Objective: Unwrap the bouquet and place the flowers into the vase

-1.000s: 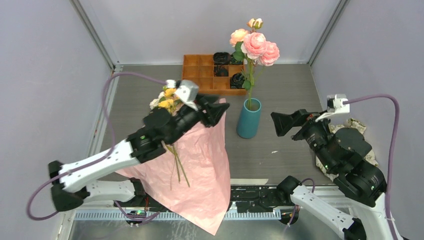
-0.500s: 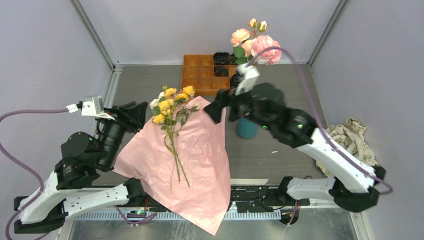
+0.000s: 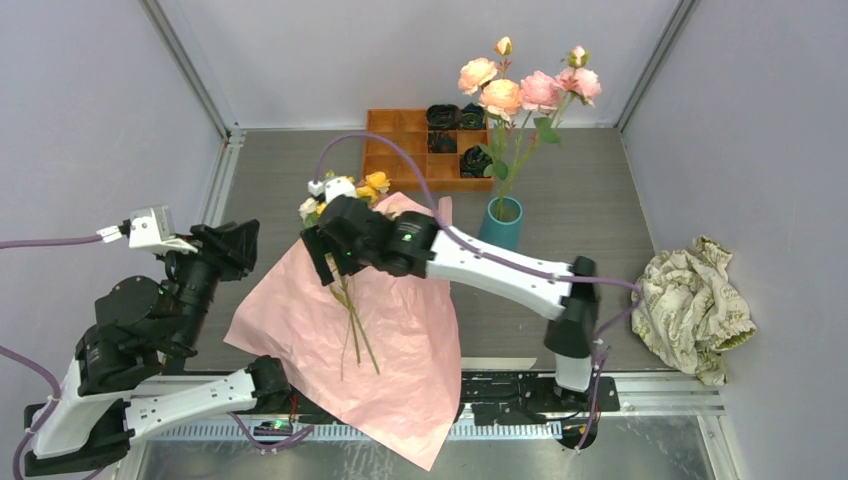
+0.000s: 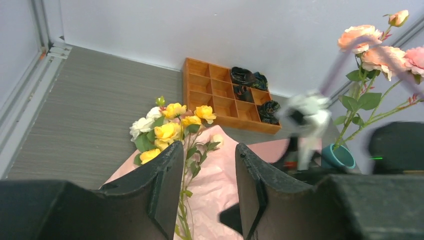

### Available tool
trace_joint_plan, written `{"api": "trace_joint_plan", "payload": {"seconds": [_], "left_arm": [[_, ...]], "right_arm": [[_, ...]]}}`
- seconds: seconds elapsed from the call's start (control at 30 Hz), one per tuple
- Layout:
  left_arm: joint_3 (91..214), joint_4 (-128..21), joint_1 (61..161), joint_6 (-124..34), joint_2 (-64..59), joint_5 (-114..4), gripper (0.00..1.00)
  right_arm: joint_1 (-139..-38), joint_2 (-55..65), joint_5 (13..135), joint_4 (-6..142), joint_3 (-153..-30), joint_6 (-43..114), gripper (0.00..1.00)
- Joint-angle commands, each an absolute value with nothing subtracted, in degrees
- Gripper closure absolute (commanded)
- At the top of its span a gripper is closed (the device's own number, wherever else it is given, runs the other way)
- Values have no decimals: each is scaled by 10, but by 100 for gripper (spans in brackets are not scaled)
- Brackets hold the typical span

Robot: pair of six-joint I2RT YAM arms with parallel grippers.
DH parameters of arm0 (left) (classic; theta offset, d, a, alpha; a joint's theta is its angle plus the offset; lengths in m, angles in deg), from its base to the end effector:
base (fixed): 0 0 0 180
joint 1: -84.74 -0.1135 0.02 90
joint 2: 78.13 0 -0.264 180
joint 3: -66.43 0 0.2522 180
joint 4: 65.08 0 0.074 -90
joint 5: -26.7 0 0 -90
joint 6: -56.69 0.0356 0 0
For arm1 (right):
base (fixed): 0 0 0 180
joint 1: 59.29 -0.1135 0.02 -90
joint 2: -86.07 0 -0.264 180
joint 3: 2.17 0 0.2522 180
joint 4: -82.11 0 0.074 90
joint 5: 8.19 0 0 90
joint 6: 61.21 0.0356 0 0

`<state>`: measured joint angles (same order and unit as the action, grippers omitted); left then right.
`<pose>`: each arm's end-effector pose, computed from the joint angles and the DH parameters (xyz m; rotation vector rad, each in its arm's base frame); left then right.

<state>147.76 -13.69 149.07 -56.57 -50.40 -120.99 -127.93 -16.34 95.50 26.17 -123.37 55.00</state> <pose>0.0397 -0.0130 0.4429 -0.2519 1.5463 -0.4374 0.1543 0.3714 0.3870 -0.6962 2.1681 0.6472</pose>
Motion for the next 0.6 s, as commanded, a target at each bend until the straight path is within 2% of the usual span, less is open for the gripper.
{"api": "trace_joint_plan", "payload": {"seconds": [0.0, 0.23, 0.57], "left_arm": [[1503, -93, 1490, -589, -513, -1230, 57], [1492, -88, 1491, -594, -536, -1226, 57], [1486, -67, 1490, -596, -558, -1237, 57]], "right_arm": [[-1263, -257, 939, 219, -1307, 580, 16], [-1230, -404, 901, 200, -1394, 596, 23], [-1182, -508, 876, 207, -1485, 598, 25]]}}
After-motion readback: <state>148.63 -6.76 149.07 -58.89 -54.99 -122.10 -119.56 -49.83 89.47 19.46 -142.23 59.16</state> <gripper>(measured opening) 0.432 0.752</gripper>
